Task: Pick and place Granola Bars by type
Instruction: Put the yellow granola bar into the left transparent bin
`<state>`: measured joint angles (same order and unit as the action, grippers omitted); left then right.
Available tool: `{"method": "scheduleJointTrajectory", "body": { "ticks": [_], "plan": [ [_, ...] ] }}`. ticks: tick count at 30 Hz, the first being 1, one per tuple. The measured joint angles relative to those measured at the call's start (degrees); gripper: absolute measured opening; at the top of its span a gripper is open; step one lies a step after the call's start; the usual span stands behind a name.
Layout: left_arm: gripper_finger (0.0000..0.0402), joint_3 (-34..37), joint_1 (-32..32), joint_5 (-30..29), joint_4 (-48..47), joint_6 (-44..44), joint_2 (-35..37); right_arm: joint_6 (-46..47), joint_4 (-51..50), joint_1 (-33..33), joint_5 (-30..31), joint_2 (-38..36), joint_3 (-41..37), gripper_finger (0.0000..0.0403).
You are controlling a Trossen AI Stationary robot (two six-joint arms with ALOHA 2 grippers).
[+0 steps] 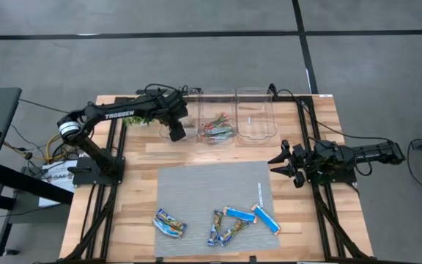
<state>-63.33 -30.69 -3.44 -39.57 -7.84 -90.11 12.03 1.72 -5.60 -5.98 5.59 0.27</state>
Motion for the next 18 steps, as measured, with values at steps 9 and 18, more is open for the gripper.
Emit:
{"method": "scheduleJointTrajectory", "body": {
  "ticks": [9,18],
  "plan": [
    [0.0149,0.00,2.07,-0.43,-0.11,1.64,1.72,0.00,0.01,0.00,0.02,0.00,0.00,0.0141],
    [0.0144,0.00,7.35,0.17,1.27,1.84,10.78,0.00,0.01,0.01,0.02,0.01,0.00,0.0144]
  ]
}}
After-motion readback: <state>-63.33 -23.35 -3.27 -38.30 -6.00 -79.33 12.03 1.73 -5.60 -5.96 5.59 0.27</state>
